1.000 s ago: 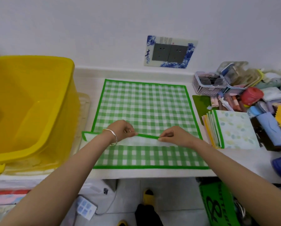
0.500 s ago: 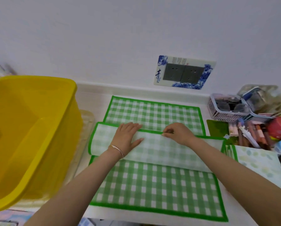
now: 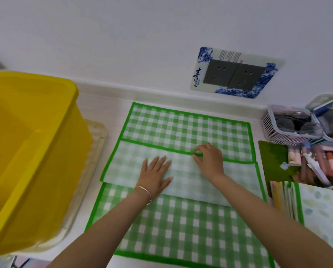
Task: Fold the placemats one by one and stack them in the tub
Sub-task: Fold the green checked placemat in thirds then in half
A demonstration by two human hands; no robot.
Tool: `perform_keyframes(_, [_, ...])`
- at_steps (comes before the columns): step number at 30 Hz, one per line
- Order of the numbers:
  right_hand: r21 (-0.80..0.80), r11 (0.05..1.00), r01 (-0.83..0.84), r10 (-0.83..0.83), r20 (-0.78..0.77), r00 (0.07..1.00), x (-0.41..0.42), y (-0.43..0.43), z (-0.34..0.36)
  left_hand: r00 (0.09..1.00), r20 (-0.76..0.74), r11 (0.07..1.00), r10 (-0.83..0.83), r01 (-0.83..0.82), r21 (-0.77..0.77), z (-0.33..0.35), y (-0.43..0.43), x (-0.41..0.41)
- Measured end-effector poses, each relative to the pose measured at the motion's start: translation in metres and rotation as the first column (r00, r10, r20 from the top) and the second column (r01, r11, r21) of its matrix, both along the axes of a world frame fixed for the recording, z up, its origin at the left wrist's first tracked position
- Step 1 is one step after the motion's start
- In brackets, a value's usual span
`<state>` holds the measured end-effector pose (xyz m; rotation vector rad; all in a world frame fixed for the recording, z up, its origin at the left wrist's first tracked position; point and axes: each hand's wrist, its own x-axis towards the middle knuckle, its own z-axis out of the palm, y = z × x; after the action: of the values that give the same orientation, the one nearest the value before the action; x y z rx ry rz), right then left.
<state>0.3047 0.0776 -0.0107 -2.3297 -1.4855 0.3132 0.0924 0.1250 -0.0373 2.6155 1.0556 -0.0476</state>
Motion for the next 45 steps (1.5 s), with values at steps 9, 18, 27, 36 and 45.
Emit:
perform_keyframes(9, [0.047, 0.998, 0.046, -0.043, -0.07, 0.997, -0.091, -0.021, -0.028, 0.993, -0.078, 0.994, 0.092, -0.088, 0.059, -0.013, -0.01, 0.002])
perform_keyframes(18, [-0.077, 0.993, 0.095, -0.086, 0.11, 0.99, -0.063, -0.056, -0.042, 0.991, -0.058, 0.985, 0.122, -0.114, 0.126, -0.019, -0.011, 0.002])
perform_keyframes(27, [-0.133, 0.94, 0.315, -0.294, 0.156, 0.943, 0.026, -0.133, -0.045, 0.991, -0.08, 0.986, 0.107, -0.095, 0.137, -0.016, -0.011, 0.001])
perform_keyframes(36, [-0.112, 0.97, 0.214, -0.204, 0.098, 0.974, 0.014, -0.132, -0.026, 0.994, -0.062, 0.988, 0.094, -0.085, 0.131, -0.014, -0.012, 0.002])
perform_keyframes(45, [-0.071, 0.997, 0.019, -0.016, 0.047, 0.999, -0.087, -0.046, -0.042, 0.99, -0.066, 0.99, 0.122, -0.117, 0.076, -0.014, -0.011, 0.0])
